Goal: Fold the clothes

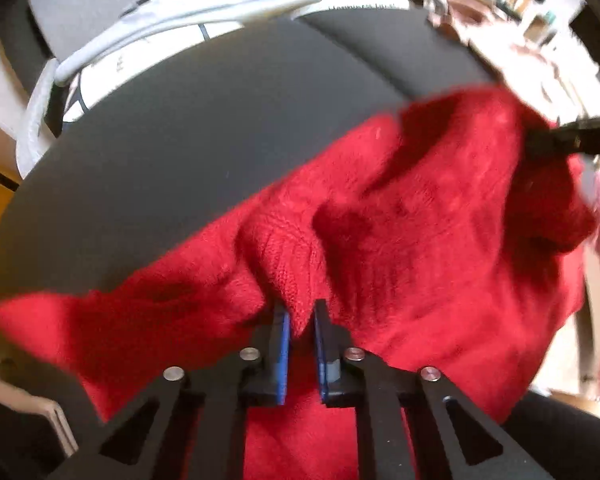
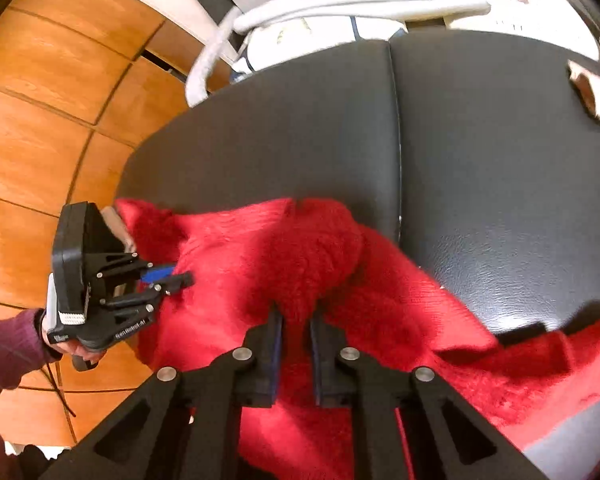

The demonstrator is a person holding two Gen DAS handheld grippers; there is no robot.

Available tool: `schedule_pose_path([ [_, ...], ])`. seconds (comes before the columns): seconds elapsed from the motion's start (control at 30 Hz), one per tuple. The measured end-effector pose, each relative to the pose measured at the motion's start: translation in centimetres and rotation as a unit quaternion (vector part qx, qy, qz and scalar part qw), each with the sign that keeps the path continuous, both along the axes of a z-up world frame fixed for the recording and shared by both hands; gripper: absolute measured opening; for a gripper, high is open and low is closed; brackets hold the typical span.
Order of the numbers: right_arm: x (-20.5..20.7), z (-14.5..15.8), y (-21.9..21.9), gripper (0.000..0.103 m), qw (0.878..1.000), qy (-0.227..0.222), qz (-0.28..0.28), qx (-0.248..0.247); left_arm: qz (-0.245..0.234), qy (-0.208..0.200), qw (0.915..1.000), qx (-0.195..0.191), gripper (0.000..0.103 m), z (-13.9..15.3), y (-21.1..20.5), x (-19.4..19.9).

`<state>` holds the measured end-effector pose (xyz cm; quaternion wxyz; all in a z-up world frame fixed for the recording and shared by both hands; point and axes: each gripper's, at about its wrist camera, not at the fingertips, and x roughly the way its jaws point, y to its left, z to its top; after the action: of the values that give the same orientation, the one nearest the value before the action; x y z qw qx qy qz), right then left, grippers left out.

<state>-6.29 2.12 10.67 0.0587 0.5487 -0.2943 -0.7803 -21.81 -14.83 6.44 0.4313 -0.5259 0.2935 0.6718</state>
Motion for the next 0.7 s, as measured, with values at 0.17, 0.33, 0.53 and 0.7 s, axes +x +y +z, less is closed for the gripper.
schedule_pose_path([
  [0.17, -1.3, 5.3, 3.0, 0.009, 0.998, 0.065, -0.003, 0.023, 0.018, 0.01, 0.9996, 0.019, 0.009, 1.9, 1.5, -1.9],
  [0.33, -3.0, 6.5, 3.6, 0.009, 0.994, 0.079, 0.036, 0.063, 0.019, 0.013, 0.9997, 0.001, 0.028, 1.3, 4.1, -3.2],
  [0.53, 0.8, -4.4, 3.9, 0.009, 0.999, -0.044, 0.01, 0.03, 0.021, 0.017, 0.9994, -0.021, 0.048, 0.6, 7.2, -4.7],
  [0.7, 2.3, -7.4, 3.9, 0.009, 0.997, -0.064, -0.03, -0.002, -0.017, 0.085, 0.9961, -0.014, 0.079, -0.3, 10.9, -5.9],
])
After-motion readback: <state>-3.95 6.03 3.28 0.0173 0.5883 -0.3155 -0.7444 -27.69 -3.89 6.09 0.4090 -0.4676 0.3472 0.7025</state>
